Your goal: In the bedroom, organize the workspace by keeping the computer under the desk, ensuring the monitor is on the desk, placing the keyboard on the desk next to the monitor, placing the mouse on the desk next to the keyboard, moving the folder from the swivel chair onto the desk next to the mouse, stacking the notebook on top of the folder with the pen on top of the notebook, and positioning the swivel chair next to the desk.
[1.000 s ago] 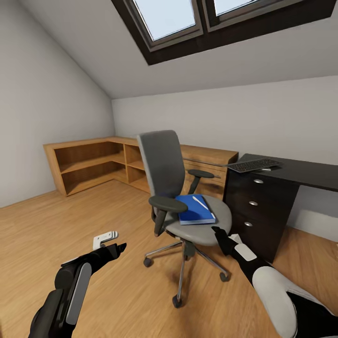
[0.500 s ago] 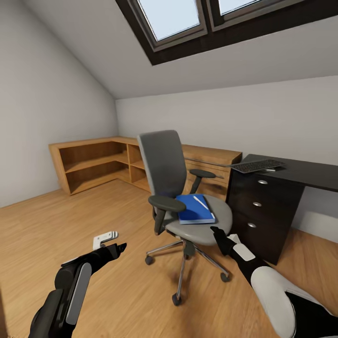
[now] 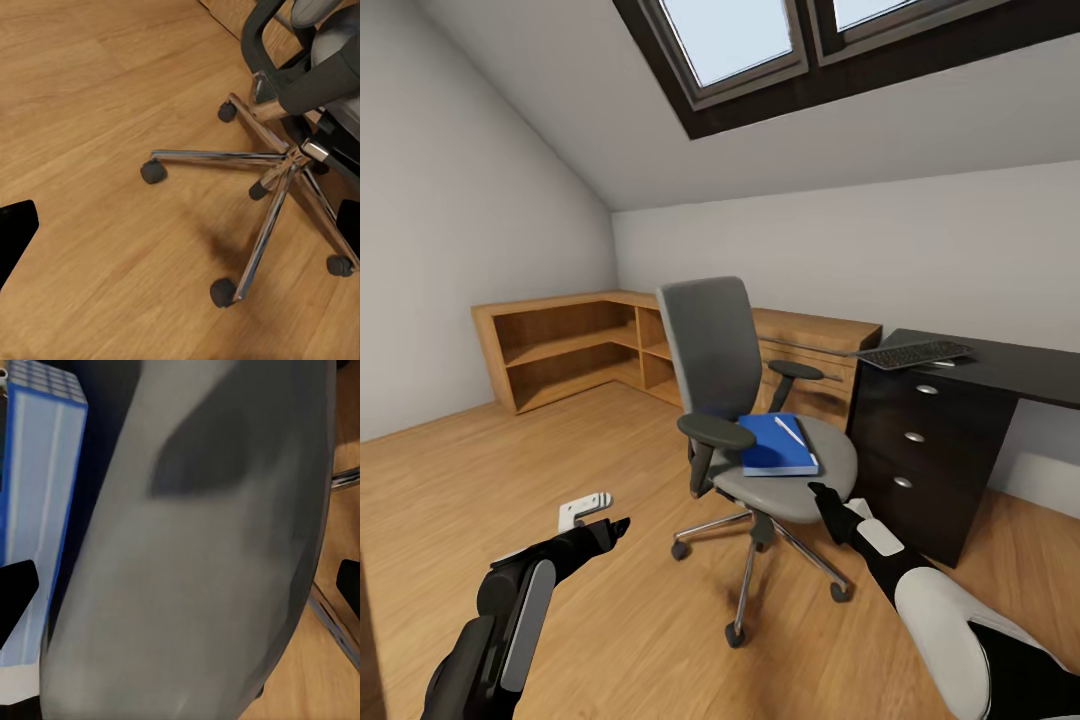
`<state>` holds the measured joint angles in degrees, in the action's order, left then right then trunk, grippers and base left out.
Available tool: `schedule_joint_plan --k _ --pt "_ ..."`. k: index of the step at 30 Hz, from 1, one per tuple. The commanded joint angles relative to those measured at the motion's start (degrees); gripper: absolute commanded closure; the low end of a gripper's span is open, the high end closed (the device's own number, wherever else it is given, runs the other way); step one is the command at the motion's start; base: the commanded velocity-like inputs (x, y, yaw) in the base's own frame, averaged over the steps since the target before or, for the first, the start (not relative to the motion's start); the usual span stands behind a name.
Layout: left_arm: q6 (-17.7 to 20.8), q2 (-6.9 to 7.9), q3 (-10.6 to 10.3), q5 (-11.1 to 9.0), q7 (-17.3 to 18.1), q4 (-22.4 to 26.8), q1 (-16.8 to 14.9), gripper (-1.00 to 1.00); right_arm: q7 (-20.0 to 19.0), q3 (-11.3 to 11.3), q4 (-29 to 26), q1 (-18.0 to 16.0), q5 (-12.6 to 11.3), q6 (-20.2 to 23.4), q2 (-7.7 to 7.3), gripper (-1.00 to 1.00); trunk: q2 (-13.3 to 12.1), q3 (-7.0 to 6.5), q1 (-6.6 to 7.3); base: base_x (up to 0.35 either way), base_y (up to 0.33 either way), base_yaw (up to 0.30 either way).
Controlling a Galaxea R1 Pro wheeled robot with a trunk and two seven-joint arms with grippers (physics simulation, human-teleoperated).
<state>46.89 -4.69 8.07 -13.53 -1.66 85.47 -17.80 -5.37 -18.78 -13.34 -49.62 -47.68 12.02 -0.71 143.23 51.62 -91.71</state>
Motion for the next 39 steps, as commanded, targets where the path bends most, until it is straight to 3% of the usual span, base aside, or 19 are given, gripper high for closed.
schedule_joint_plan --k 1,26,39 --pt "0.30 -0.05 0.11 -0.45 -0.16 0.05 -0.04 -1.00 -0.15 -0.30 -0.01 -0.03 -0.22 0.28 0.00 -1.00 0.03 0.06 0.01 0.087 0.015 0.001" --pt "0.30 -0.05 0.10 -0.45 -0.13 0.05 -0.04 -1.00 -0.12 -0.30 -0.01 -0.03 -0.22 0.24 0.00 -1.00 0.03 0.06 0.01 0.281 0.103 0.000" --pt "0.30 -0.05 0.10 -0.45 -0.11 0.05 -0.04 -1.00 -0.15 -0.30 -0.03 -0.03 -0.22 0.28 -0.07 -1.00 0.03 0.06 0.01 0.149 0.007 0.000"
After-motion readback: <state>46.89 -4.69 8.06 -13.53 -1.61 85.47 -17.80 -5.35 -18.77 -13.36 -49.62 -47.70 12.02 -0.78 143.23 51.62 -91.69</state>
